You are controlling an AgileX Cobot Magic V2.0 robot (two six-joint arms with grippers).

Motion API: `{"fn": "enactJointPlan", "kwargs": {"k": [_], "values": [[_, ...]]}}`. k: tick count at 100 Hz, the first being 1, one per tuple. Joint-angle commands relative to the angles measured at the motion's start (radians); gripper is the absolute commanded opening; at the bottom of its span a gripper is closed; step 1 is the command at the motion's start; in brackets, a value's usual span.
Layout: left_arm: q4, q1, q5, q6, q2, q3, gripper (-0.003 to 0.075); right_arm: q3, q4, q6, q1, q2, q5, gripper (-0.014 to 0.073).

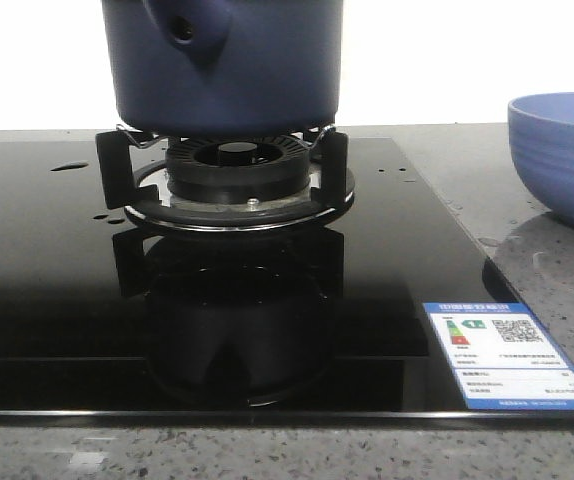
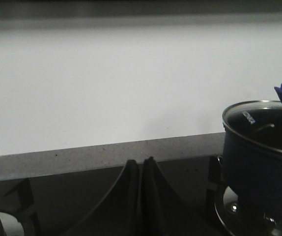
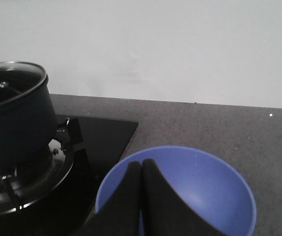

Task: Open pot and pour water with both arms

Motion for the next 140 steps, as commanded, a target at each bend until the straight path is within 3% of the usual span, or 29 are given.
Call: {"fn": "enactJointPlan", "kwargs": {"k": [1, 15, 29, 121, 125, 130, 134, 140], "values": [[-0.035, -0.024, -0.032, 0.004, -0.067, 0.045, -0.0019, 0.046, 0.059, -0.033, -0.006, -0.061, -0.046, -0.0063], [-0.066, -0.12, -0.087, 0.004, -0.144, 0.12, -0.0019, 0.112, 0.151, -0.033, -0.006, -0.132, -0.113, -0.0063], [-0.078, -0.169, -0.092, 0.004, -0.179, 0.122, -0.0019, 0.112, 0.155, -0.033, -0.006, -0.144, -0.111, -0.0063], [-0.119, -0.171, -0.106, 0.002, -0.182, 0.122, -0.0019, 0.113, 0.157, -0.033, -0.006, -0.144, -0.104, -0.0063], [-0.053, -0.171, -0.112, -0.016, -0.182, 0.122, -0.0019, 0.113, 0.157, -0.033, -0.006, -0.144, -0.104, -0.0063], [0.109, -0.171, -0.118, -0.136, -0.182, 0.122, -0.0019, 0.113, 0.157, -0.033, -0.006, -0.144, -0.104, -0.0063], [0.257, -0.171, -0.143, -0.32, -0.182, 0.122, -0.0019, 0.113, 0.157, -0.033, -0.006, -0.144, -0.104, -0.0063], [0.631, -0.171, -0.182, -0.687, -0.182, 0.128, -0.0019, 0.113, 0.157, -0.033, -0.006, -0.144, -0.104, -0.0063]]}}
